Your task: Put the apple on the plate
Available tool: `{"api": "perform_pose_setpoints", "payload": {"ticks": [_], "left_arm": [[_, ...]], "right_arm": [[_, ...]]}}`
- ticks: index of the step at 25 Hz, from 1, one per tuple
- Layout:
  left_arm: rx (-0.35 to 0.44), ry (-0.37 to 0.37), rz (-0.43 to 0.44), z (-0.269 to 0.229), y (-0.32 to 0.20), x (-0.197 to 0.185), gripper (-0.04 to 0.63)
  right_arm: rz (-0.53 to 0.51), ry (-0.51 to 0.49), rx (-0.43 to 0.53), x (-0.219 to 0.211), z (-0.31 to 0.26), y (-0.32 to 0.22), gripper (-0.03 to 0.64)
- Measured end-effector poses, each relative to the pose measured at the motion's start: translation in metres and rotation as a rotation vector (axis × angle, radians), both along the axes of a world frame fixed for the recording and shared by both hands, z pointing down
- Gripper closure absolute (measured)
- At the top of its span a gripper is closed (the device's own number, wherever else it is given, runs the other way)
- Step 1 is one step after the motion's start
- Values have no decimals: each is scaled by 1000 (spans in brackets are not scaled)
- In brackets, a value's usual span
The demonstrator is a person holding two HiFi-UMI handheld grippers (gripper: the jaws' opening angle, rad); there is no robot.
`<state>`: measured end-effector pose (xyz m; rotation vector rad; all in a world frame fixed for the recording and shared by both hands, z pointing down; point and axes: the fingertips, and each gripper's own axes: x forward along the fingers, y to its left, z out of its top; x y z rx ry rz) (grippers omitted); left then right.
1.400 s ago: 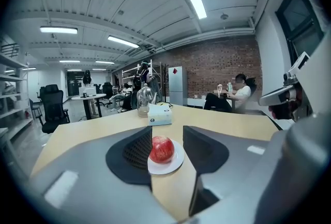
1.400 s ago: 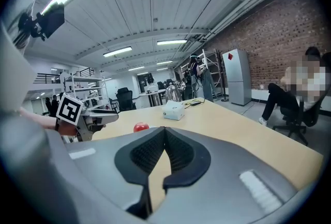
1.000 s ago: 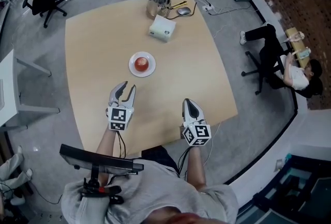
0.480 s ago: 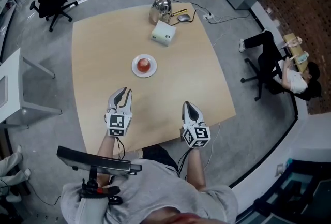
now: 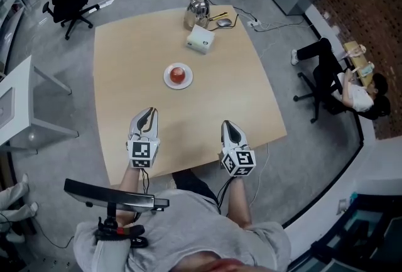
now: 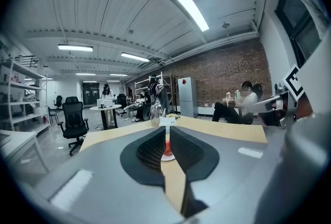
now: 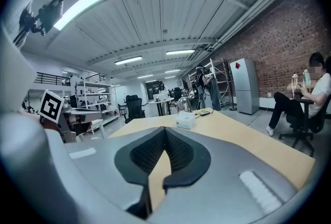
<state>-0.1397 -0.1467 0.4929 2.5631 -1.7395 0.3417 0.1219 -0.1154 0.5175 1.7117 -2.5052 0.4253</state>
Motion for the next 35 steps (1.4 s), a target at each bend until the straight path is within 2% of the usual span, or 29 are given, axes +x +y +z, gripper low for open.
{"api": "perform_pose_setpoints", "payload": {"ticks": [8,13,24,35], "left_arm": [[27,-1,-34,-14,34,-10,578],[45,-19,-49,-20,54,-18,578],[82,-10,-75,-43,101,-43,578],[80,-4,-95,-42,139,-53,578]], "right_arm": [[-28,-7,17,-9,-7,21,611],[-51,-7,33,-19,-12,31,611],[-82,-2,54,-38,-19,59,611],[-88,4,66,-36,-25,90,611]]}}
